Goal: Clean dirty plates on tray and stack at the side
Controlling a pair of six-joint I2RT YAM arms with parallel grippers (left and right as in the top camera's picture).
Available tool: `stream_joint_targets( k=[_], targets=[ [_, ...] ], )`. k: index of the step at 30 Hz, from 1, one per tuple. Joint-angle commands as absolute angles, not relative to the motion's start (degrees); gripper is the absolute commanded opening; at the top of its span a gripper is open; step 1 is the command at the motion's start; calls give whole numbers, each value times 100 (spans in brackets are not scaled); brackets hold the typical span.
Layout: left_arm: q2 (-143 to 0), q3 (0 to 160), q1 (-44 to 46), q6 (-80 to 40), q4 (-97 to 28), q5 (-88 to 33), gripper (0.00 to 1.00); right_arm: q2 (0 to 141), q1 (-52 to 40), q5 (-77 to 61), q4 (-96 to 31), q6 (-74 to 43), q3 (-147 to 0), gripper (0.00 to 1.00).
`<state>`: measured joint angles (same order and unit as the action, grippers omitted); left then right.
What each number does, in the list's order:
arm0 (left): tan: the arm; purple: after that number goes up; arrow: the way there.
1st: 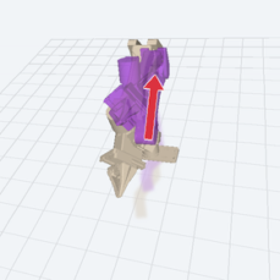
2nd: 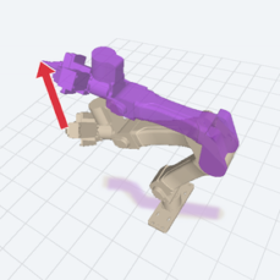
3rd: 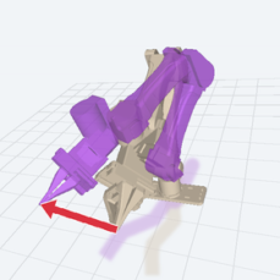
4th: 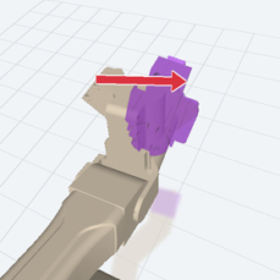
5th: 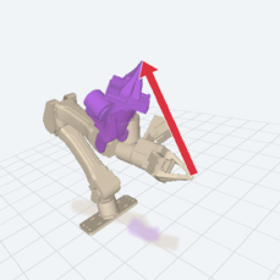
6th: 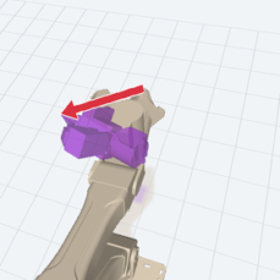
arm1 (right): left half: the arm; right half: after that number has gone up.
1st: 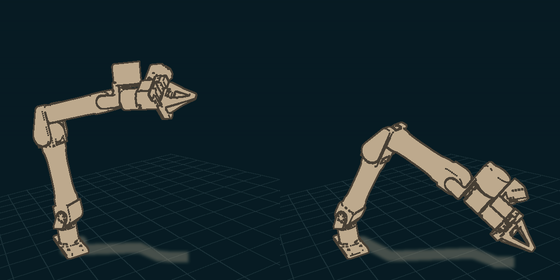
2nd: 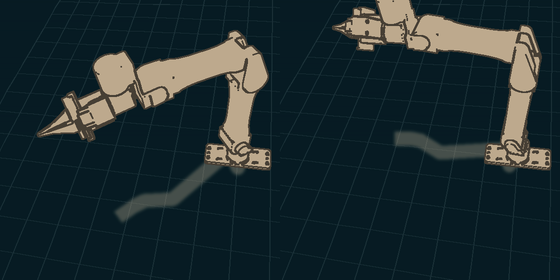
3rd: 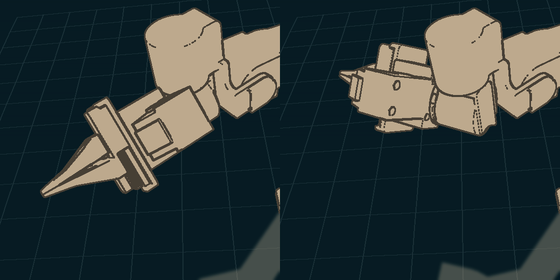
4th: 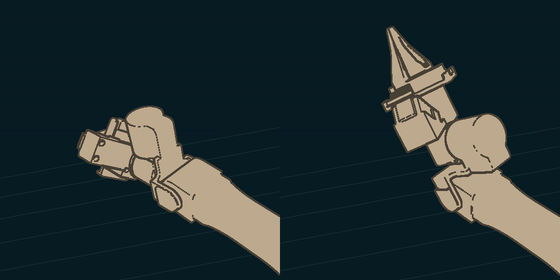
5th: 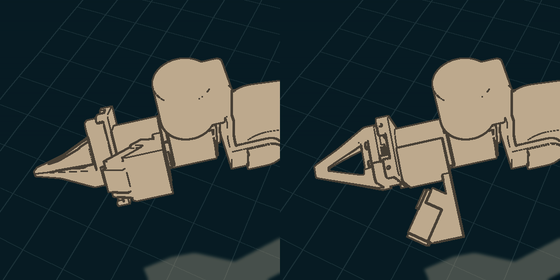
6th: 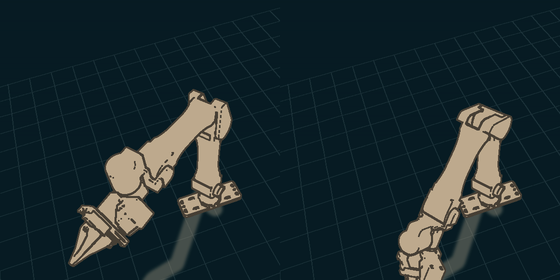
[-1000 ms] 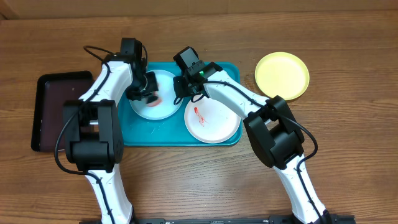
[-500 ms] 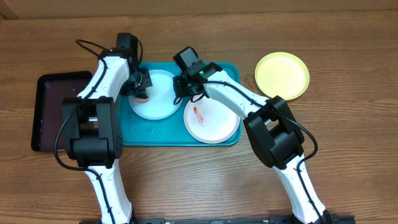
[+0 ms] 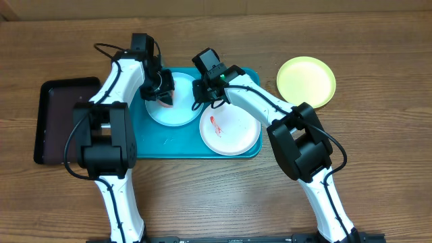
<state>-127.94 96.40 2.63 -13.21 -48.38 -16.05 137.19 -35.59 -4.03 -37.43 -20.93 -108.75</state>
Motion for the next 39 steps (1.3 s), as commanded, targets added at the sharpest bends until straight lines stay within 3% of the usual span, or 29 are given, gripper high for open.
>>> stream_joint_targets(
  k=[1, 8, 11, 12, 13, 20, 24, 30, 39],
  targets=[
    [-13218, 9537, 552, -360, -5076, -3417, 4, 13745, -3664, -460, -3778, -2018, -10718, 4],
    [-13218, 9537, 548, -329, -5218, -3452, 4, 13745, -3664, -460, -3791, -2016, -10718, 4],
    [-13218, 9546, 508, 130, -5607, -3264, 13, 13745, -3664, -460, -3833, -2016, -10718, 4],
    [-13218, 9548, 493, 128, -5728, -2939, 12, 13745, -3664, -460, -3846, -2016, -10718, 4],
    [-13218, 9548, 480, 95, -5822, -2469, 4, 13745, -3664, -460, -3850, -2016, -10718, 4],
    [-13115, 9592, 419, -1754, -6228, 1691, 4, 13745, -3664, -460, -3804, -2016, -10718, 4],
    [-12903, 9686, 419, -2449, -6320, 2799, 4, 13745, -3664, -460, -3811, -2016, -10718, 4],
    [-12481, 9966, 414, -2585, -6285, 2827, 4, 13743, -3664, -462, -3806, -2018, -10722, 4],
    [-11177, 10130, -23, -3155, -6274, 1369, 4, 13622, -3671, -519, -4578, -1555, -11557, 4]
  ],
)
